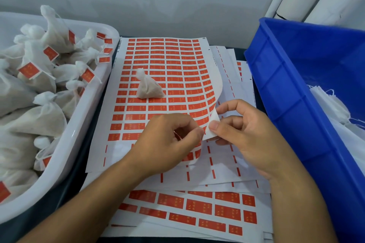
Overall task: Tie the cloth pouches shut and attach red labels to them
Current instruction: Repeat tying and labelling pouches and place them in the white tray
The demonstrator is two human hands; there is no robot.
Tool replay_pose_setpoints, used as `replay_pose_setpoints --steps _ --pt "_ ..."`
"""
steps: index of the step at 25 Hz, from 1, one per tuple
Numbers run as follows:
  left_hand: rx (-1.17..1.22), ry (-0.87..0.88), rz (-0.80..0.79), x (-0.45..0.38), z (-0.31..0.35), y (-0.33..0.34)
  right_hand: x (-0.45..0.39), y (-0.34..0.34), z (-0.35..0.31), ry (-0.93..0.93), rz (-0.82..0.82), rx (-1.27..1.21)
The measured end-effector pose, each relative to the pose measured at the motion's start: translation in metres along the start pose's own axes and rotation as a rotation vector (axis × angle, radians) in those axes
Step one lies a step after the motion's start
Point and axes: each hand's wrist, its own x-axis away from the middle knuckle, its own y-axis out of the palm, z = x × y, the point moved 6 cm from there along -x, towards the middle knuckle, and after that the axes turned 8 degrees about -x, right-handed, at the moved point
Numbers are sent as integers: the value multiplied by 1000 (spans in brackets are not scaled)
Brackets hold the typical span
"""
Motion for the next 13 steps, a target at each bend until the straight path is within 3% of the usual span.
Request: replay_pose_setpoints --steps 6,13 --pt "-73 -27 73 -1 -3 -2 2 -3 -3 -39 34 51" --pt "-20 -158 221 -4 -22 -16 16 -22 0 50 -9 395"
